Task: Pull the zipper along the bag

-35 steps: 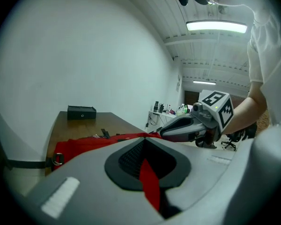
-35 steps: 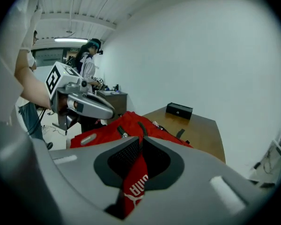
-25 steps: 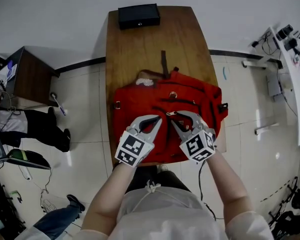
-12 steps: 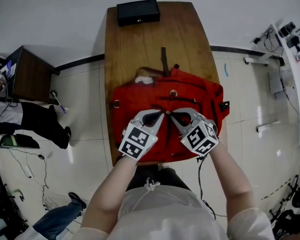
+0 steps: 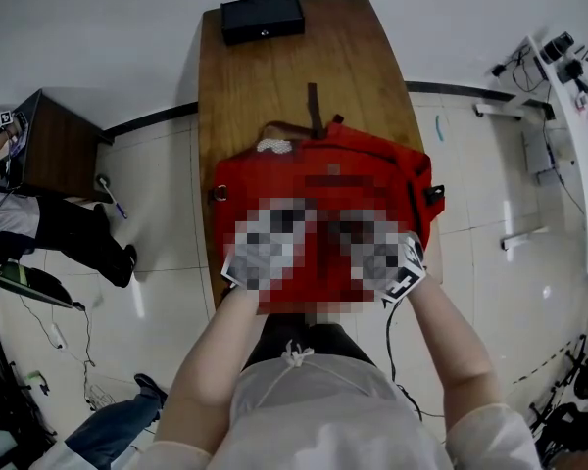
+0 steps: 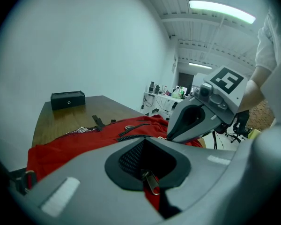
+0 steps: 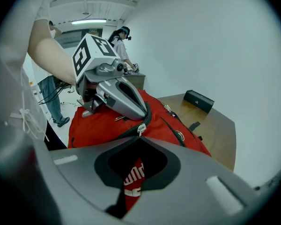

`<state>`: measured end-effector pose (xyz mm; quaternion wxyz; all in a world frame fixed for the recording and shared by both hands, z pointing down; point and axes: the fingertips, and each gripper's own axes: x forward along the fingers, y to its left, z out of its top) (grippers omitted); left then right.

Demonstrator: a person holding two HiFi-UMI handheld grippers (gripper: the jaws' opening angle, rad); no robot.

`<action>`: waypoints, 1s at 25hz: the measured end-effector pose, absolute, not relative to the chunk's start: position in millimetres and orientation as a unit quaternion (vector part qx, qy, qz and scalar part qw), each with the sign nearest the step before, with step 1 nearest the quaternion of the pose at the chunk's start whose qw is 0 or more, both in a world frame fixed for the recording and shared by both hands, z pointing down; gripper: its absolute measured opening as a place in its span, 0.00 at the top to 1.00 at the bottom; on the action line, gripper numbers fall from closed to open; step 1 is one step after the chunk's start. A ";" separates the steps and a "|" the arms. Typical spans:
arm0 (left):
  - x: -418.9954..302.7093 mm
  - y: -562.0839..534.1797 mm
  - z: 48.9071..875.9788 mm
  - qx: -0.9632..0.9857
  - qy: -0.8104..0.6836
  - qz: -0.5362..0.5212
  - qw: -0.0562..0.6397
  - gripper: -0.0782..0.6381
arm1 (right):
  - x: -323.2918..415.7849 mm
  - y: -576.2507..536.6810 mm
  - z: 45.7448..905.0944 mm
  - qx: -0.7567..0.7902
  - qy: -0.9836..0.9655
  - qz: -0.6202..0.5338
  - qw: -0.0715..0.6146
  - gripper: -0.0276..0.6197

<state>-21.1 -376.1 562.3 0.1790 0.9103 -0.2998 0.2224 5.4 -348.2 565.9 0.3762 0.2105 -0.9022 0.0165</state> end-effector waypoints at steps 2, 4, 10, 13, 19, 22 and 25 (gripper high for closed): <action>-20.4 -375.6 562.7 0.911 -0.302 0.223 0.173 0.88 | 7.6 -342.0 568.4 0.213 -0.902 0.033 0.374 0.94; -20.1 -375.2 562.9 0.911 -0.304 0.222 0.168 0.88 | 9.1 -336.4 570.3 0.217 -0.901 0.050 0.372 0.94; -20.7 -376.1 563.6 0.910 -0.312 0.220 0.161 0.88 | 8.3 -320.0 574.8 0.235 -0.892 0.176 0.344 0.94; -20.8 -376.6 563.5 0.909 -0.317 0.218 0.159 0.88 | 8.4 -307.5 581.2 0.231 -0.887 0.174 0.361 0.95; -22.2 -374.5 564.0 0.908 -0.326 0.213 0.157 0.88 | 9.4 -281.5 592.8 0.231 -0.881 0.170 0.377 0.94; -22.7 -374.4 564.5 0.908 -0.324 0.214 0.160 0.88 | 8.5 -271.5 596.9 0.231 -0.878 0.171 0.383 0.94; -22.5 -374.6 563.3 0.909 -0.319 0.215 0.164 0.88 | 7.9 -263.6 597.8 0.233 -0.877 0.180 0.379 0.94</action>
